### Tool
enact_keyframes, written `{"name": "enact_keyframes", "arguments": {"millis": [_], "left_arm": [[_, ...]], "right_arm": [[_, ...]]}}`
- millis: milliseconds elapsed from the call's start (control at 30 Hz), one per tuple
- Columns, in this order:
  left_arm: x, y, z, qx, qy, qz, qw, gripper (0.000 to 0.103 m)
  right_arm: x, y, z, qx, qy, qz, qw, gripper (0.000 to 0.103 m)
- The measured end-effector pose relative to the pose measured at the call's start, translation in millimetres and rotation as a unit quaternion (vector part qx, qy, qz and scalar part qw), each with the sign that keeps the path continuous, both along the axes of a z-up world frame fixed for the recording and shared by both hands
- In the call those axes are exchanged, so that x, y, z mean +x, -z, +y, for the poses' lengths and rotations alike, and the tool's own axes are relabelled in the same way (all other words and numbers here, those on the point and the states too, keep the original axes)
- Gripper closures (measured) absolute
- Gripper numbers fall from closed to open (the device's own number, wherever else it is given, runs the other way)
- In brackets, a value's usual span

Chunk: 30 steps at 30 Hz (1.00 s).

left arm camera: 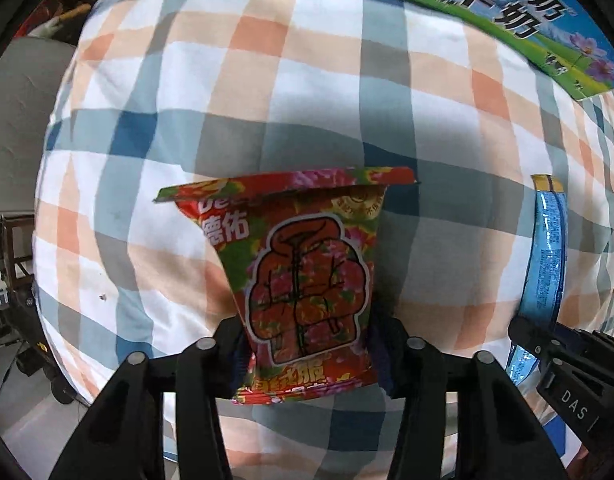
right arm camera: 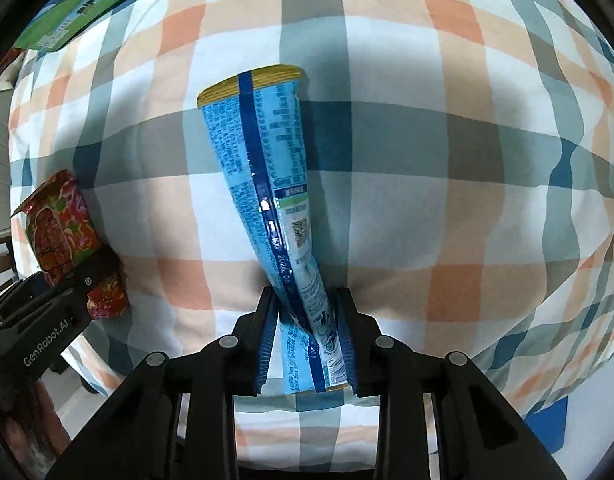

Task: Organize soft objects
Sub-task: 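Carry both packets into the box and open both tools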

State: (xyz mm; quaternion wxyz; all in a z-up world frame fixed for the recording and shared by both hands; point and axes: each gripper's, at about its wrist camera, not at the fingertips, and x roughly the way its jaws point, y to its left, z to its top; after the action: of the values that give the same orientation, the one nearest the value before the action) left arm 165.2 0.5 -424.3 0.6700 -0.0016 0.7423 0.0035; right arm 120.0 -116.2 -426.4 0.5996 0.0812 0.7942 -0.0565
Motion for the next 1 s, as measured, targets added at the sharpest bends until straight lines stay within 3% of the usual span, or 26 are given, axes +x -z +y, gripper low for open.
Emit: {"name": "enact_keyframes", "arguments": {"millis": [67,200,567,767,1000], "left_arm": [[-21,-27,-6,-0.003,0.002,-0.007,1.0000,0.060],[-29,-54,-9,-0.017,0.010,-0.027,0.9995,0.060],[-20,-142,-15,-0.073,0.026,-0.093,0.9927,0.061],[26,-196,-14,-0.093,0.035,-0.132,0.9863,0.061],[108,-217,-12,-0.089,0.046,-0.152,0.9833,0.061]], "right_arm": [[-7,-6,-16,-0.001,-0.001,-0.002,1.000,0.075],[1,-10,-5,0.002,-0.004,-0.008,1.000,0.085],[4,-71,16,0.053,-0.010,-0.059,0.997,0.086],[29,-125,20,0.083,-0.008,-0.108,0.991,0.086],[93,-198,14,0.109,-0.002,-0.174,0.979,0.086]]}}
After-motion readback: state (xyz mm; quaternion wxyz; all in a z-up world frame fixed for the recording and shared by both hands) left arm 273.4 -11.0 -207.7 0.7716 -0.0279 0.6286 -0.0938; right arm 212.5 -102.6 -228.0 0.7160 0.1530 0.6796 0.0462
